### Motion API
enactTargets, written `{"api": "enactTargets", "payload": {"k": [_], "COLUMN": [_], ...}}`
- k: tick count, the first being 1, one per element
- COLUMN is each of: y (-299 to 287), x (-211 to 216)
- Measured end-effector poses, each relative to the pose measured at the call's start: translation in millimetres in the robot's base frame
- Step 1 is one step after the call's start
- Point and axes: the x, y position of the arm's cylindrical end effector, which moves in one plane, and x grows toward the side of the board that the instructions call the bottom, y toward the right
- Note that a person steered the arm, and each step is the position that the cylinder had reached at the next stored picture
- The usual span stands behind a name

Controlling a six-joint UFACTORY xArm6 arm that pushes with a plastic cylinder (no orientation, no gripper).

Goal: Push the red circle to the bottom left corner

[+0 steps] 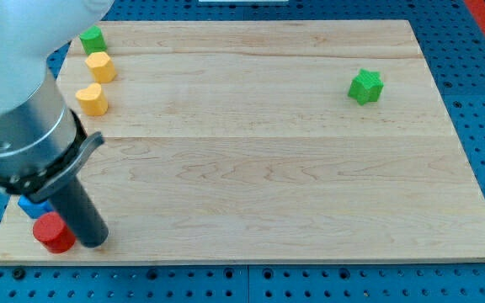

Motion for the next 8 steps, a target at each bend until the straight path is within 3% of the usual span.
{"api": "enactTargets", "payload": {"k": [7,8], "y": [-55.5,22.3], "x": [3.7,-2.2]}}
